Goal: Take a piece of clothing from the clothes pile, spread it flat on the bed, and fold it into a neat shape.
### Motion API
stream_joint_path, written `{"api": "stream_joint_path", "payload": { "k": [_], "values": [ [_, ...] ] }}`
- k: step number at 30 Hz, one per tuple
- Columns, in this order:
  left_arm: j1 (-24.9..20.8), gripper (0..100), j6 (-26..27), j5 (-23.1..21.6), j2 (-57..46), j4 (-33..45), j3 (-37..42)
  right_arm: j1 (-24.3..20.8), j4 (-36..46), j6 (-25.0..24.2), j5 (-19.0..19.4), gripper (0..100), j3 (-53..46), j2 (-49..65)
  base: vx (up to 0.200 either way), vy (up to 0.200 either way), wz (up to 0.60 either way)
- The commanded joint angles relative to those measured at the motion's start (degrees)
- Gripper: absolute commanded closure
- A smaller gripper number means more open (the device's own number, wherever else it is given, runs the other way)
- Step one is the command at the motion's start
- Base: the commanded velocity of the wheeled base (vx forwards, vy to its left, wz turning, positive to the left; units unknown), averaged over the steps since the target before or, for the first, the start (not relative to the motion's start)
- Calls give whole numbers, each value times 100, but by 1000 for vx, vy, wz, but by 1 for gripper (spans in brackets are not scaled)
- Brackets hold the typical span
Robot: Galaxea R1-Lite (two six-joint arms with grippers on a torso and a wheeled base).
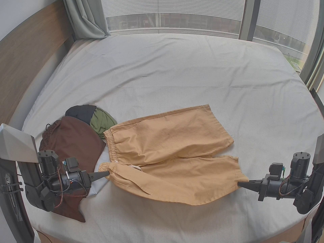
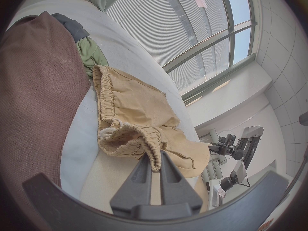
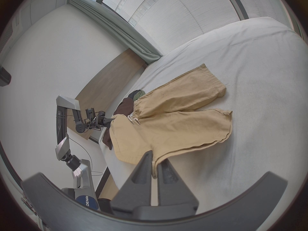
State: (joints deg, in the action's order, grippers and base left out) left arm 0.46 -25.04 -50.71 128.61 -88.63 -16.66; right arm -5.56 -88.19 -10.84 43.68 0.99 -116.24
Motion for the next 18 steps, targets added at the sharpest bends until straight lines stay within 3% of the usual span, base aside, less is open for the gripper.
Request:
{"api": "stream_joint_path", "payload": {
  "k": [1,18],
  "values": [
    [6,100,-1,0,-38,-6,-3,-7,-6,-41,9,100,-55,207,0,0,0],
    [50,100,-159,9,-91,-6,-197,-7,3,-419,0,100,183,743,0,0,0]
  ]
}}
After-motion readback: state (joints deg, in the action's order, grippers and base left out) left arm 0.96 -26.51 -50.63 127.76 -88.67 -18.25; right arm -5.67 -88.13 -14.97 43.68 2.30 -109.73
